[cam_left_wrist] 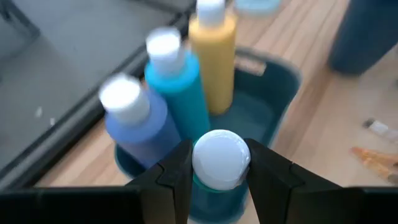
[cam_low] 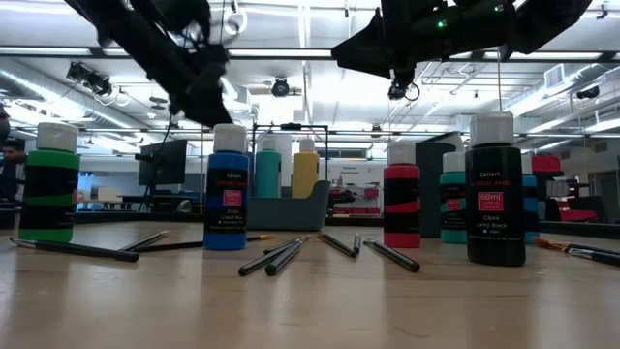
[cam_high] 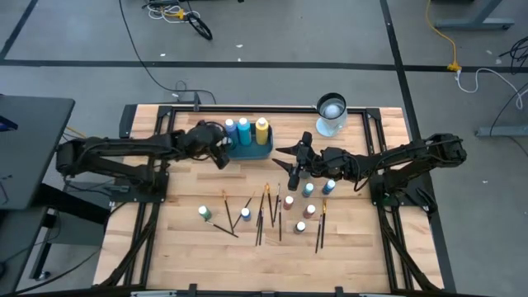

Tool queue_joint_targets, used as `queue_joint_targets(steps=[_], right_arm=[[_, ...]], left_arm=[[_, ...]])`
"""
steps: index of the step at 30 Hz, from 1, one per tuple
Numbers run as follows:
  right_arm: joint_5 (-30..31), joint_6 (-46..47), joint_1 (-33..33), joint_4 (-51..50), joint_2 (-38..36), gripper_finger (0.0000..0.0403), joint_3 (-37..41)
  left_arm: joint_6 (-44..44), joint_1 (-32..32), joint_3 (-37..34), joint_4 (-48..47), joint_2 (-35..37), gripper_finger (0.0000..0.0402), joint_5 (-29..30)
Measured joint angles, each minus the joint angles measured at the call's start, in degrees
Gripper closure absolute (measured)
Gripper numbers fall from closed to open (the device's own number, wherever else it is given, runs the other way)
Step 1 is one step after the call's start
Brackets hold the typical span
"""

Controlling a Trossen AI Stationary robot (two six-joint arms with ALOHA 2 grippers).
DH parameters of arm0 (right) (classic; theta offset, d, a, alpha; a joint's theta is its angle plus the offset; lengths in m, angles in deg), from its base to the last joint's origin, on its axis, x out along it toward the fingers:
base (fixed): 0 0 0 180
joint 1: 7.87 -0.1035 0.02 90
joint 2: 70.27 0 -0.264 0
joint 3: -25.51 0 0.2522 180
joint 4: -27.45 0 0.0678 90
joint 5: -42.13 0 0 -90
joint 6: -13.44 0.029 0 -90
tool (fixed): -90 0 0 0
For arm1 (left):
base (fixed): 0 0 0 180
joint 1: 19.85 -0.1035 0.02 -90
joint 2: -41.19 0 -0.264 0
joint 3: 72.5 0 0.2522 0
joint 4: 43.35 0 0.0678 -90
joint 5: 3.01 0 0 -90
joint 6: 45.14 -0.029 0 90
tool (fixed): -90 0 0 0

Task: Pick & Place Paint Supplies
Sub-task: Put the light blue paint bottle into the blue bin

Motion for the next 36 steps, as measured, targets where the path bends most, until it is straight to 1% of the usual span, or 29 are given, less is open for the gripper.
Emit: queue_joint_targets(steps=[3,9,14,18,21,29,32,36], right_arm=[[-1.4,0.0,0.0,0.1,0.0,0.0233,0.0],[-1.5,0.0,0.0,0.1,0.0,0.0233,0.0],[-1.5,0.0,0.0,0.2,0.0,0.0233,0.0],[-1.6,0.0,0.0,0.2,0.0,0.0233,0.0],[-1.6,0.0,0.0,0.2,0.0,0.0233,0.0],[-1.6,0.0,0.0,0.2,0.0,0.0233,0.0],[-1.6,0.0,0.0,0.2,0.0,0.0233,0.0],[-1.6,0.0,0.0,0.2,0.0,0.0233,0.0]], left_arm=[[0.2,-1.9,0.0,0.4,-4.3,0.0272,-0.4],[3.3,-4.3,0.0,0.9,-11.8,0.0267,-0.8],[3.3,-5.1,0.3,5.4,-15.9,0.0269,-0.4],[3.1,-5.1,0.2,7.5,-16.4,0.0254,-0.2],[2.0,-5.3,0.1,7.3,-16.5,0.0244,-0.3],[1.9,-5.4,0.1,7.1,-16.4,0.0238,-0.3],[0.5,-5.4,0.1,7.1,-16.4,0.0238,-0.2],[-0.1,-5.4,1.3,4.3,-15.6,0.0237,-0.3]])
